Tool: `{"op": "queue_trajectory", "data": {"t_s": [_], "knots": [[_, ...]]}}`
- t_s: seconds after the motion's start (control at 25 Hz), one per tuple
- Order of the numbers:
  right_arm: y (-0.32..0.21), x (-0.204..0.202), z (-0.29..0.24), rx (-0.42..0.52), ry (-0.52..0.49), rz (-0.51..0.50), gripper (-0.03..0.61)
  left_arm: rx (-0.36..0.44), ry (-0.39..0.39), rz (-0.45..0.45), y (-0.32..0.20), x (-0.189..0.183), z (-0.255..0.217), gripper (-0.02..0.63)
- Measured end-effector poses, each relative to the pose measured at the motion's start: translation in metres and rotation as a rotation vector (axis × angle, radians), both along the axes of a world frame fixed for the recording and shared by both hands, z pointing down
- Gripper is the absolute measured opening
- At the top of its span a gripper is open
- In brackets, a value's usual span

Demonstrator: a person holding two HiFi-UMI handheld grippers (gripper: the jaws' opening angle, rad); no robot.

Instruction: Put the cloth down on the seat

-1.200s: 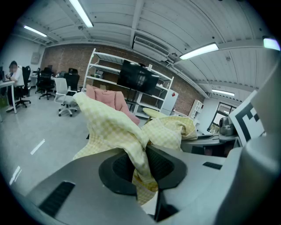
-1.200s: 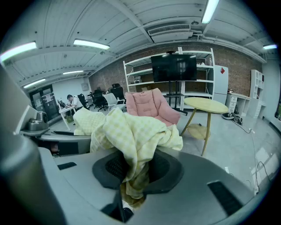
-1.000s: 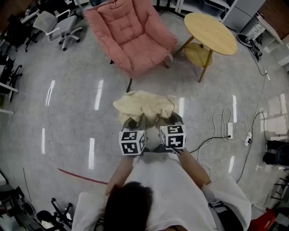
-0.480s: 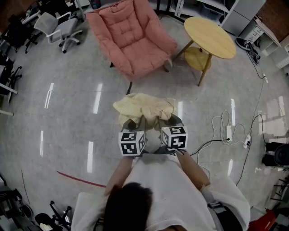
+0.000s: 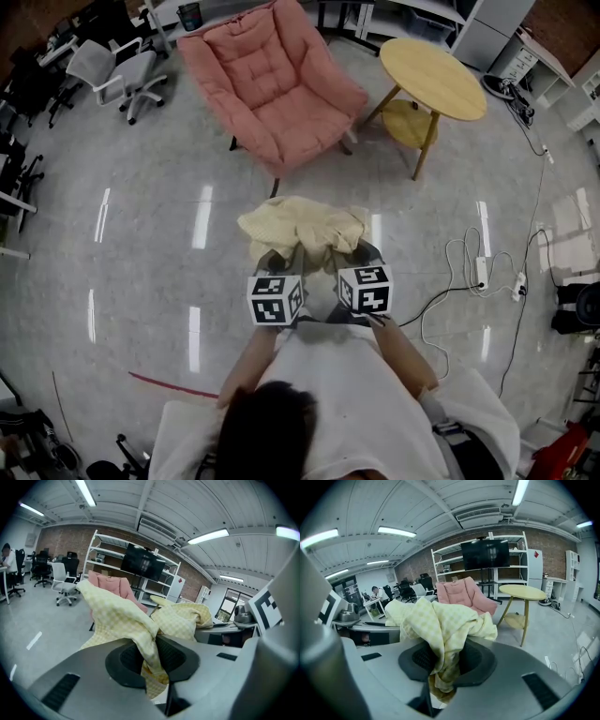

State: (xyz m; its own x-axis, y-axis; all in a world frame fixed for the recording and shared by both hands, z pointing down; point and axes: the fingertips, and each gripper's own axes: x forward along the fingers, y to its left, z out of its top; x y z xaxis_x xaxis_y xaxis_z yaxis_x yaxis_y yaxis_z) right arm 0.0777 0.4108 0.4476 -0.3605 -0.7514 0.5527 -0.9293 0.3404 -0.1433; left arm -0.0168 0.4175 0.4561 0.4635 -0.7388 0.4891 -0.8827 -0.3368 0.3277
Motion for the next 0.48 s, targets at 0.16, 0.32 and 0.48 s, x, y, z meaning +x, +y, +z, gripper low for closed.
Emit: {"op": "queue_trajectory", "data": {"t_s": [0.16,0.32,0.48], "knots": [[0.0036,-0.007,-0.0028,0.012,0.022,0.005,0.103,0.007,0.0,0.018,0.0005,-0.0067,-0.0014,0.08],[0.005,-0.009,-0.0049,0.013,0.032,0.002,0.103,0.007,0.01,0.025,0.0028,-0.0078,-0.001,0.08],[0.0012,-0.0107,-0.0039,0.008,0.023,-0.004,0.103,0.006,0.018,0.02,-0.0012,-0.0096,0.0007,0.08]]}}
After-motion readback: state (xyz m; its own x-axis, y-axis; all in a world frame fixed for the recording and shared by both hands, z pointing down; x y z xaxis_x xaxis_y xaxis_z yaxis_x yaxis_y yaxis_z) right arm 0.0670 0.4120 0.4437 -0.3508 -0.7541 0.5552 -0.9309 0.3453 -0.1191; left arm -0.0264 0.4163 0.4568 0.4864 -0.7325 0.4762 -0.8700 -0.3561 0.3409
